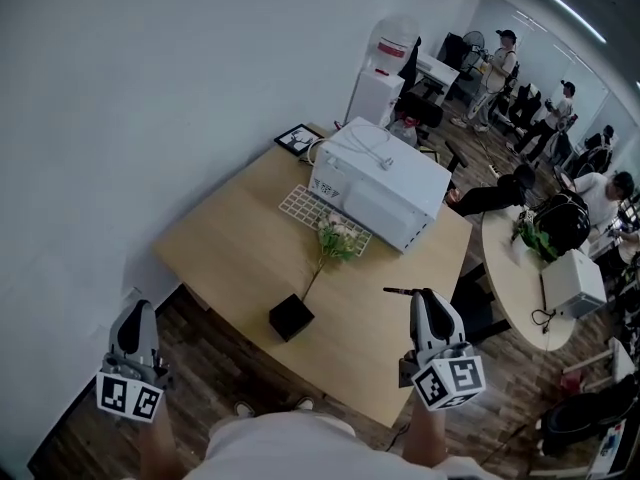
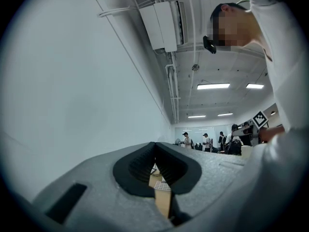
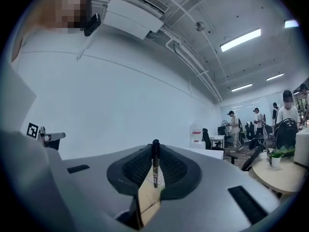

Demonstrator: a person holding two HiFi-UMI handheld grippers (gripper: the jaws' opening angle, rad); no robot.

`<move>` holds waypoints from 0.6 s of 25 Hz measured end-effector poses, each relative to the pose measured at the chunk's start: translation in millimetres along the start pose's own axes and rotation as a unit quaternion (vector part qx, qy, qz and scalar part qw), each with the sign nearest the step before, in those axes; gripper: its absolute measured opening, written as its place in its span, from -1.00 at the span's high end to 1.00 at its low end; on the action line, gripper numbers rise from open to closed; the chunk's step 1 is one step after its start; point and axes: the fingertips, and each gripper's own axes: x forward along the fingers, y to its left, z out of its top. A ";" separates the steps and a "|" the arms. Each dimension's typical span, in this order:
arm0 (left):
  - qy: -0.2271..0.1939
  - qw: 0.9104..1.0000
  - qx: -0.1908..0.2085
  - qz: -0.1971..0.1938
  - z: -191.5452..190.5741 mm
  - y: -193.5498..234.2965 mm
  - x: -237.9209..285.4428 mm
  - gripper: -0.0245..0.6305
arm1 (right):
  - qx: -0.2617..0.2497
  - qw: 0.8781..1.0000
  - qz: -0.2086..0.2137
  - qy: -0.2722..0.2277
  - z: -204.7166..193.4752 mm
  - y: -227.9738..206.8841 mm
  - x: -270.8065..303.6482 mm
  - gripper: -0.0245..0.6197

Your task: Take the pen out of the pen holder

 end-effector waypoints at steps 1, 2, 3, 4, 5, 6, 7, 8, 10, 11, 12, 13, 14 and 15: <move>0.000 1.000 0.002 0.000 -0.2 0.6 -0.3 0.89 | 0.002 1.000 0.004 -0.002 -0.9 2.6 2.6 0.78; 0.000 1.000 0.005 -0.001 -0.1 0.6 -0.3 0.89 | 0.003 1.000 0.007 -0.004 -1.9 4.9 4.8 0.78; 0.000 1.000 0.007 -0.003 0.0 -0.1 -0.6 0.89 | 0.003 1.000 0.010 -0.004 -2.8 6.7 6.7 0.78; 0.001 1.000 0.009 -0.003 0.1 -0.6 -1.3 0.89 | 0.003 1.000 0.012 -0.004 -3.7 8.3 8.7 0.78; 0.001 1.000 0.011 -0.002 0.3 -0.3 -2.7 0.89 | 0.003 1.000 0.015 -0.004 -4.3 9.8 10.8 0.78; 0.001 1.000 0.011 0.001 0.6 0.6 -4.4 0.89 | 0.004 1.000 0.017 -0.005 -4.7 11.4 12.8 0.78; 0.001 1.000 0.011 0.003 0.9 1.8 -6.3 0.89 | 0.006 1.000 0.019 -0.006 -4.9 13.1 14.5 0.78; 0.002 1.000 0.012 0.005 1.5 2.9 -7.8 0.89 | 0.007 1.000 0.021 -0.007 -5.1 14.9 15.8 0.78; 0.002 1.000 0.014 0.006 3.4 3.9 -9.6 0.89 | 0.010 1.000 0.025 -0.009 -5.7 19.0 17.9 0.78; 0.001 1.000 0.015 0.005 4.6 4.2 -10.1 0.89 | 0.010 1.000 0.028 -0.009 -6.3 21.5 19.3 0.78; 0.000 1.000 0.016 0.005 5.7 4.7 -10.2 0.89 | 0.010 0.999 0.031 -0.008 -7.0 23.9 20.8 0.78; -0.002 1.000 0.016 0.005 6.7 5.3 -10.1 0.89 | 0.010 0.999 0.034 -0.008 -7.7 26.0 22.3 0.78; -0.003 1.000 0.017 0.005 7.4 5.7 -10.0 0.89 | 0.010 0.999 0.036 -0.007 -8.3 27.6 23.6 0.78; -0.004 1.000 0.017 0.005 7.7 6.0 -9.9 0.89 | 0.011 0.999 0.037 -0.007 -8.8 28.8 24.4 0.78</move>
